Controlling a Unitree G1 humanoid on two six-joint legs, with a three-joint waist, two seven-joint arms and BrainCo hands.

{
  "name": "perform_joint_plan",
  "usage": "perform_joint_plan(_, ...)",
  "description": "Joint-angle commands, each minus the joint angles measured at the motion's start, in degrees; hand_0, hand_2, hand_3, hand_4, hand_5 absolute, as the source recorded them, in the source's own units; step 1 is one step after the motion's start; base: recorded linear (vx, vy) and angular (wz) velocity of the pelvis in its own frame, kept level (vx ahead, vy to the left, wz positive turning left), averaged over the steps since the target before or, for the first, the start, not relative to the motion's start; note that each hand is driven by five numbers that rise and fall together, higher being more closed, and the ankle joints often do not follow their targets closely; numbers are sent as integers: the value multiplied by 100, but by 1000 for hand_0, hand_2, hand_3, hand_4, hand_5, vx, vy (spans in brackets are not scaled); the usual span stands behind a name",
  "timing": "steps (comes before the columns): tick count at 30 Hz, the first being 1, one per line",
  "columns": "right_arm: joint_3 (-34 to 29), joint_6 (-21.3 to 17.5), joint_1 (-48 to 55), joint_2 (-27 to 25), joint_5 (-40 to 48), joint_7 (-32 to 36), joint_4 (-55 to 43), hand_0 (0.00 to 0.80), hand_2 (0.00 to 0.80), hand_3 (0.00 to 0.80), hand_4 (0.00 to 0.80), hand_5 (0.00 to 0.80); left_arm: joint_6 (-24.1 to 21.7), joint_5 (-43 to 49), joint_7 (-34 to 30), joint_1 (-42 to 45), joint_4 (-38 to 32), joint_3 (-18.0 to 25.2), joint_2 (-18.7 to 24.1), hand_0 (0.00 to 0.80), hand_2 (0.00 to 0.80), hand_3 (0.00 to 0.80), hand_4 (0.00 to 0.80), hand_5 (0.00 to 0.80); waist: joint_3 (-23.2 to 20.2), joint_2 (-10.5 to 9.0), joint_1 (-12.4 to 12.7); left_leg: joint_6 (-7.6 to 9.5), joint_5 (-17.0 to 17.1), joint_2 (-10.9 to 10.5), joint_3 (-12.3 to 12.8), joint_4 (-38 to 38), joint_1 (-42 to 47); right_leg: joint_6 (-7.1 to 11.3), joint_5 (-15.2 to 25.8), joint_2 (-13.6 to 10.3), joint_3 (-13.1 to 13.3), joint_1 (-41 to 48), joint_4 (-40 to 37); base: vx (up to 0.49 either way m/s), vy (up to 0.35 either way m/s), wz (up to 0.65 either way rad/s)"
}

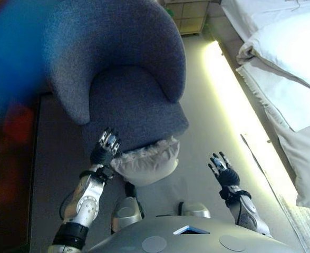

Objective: Pick up the cushion and take it to the sofa

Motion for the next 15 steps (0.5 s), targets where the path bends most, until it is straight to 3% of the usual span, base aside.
perform_joint_plan(1,-104,-310,-142,-140,179,-63,-371,0,0,0,0,0,-240,-37,52,319,-387,86,1,0,0,0,0,0,-330,39,99,151,-90,194,-538,500,-735,49,353,217,-199,-30,515,109,204,-4)
perform_joint_plan(3,-113,-331,-252,-74,143,-79,-306,0,0,0,0,0,-264,37,51,390,-411,144,15,0,0,0,0,0,-359,-23,209,309,-216,26,-542,498,-700,167,594,47,-290,-106,879,88,232,-16)
perform_joint_plan(5,-86,-350,-307,-2,102,-128,-328,0,0,0,0,0,-267,127,8,479,-457,214,39,0,0,0,0,0,-367,-37,299,513,-388,-162,-468,458,-527,239,1145,-193,-423,-465,1981,88,312,-51)
perform_joint_plan(6,-59,-339,-300,29,64,-159,-347,0,0,0,0,0,-286,194,23,526,-451,208,48,0,0,0,0,0,-346,12,298,560,-479,-186,-467,462,-401,205,1315,-231,-403,-785,2533,98,307,-47)
perform_joint_plan(8,-9,-301,-282,65,-53,-134,-325,0,0,0,0,0,-229,221,41,547,-428,279,62,0,0,0,0,0,-315,89,318,561,-544,-175,-466,456,-217,121,1520,-395,-481,-1240,2891,108,211,-6)
perform_joint_plan(10,28,-340,-238,53,-146,-56,-226,0,0,0,0,0,-103,220,-55,508,-400,416,127,0,0,0,0,0,-273,81,332,456,-543,-166,-435,411,-39,45,1509,-704,-708,-1384,2292,137,34,21)
perform_joint_plan(12,4,-365,-217,71,-159,11,-142,0,0,0,0,0,-63,211,-41,477,-341,421,170,0,0,0,0,0,-210,47,302,355,-564,-127,-490,419,55,98,1628,-842,-769,-1258,1586,147,-154,29)
perform_joint_plan(13,-8,-397,-183,82,-162,58,-135,0,0,0,0,0,-135,177,-30,436,-216,398,218,0,0,0,0,0,-174,-66,244,250,-617,-88,-601,454,77,281,2078,-1005,-578,-1292,755,153,-223,25)
perform_joint_plan(15,32,-433,-188,44,-134,66,-171,0,0,0,0,0,-225,208,7,389,-103,352,289,0,0,0,0,0,-120,-200,170,152,-772,-14,-737,537,85,496,2495,-1169,-325,-1397,100,144,-276,35)
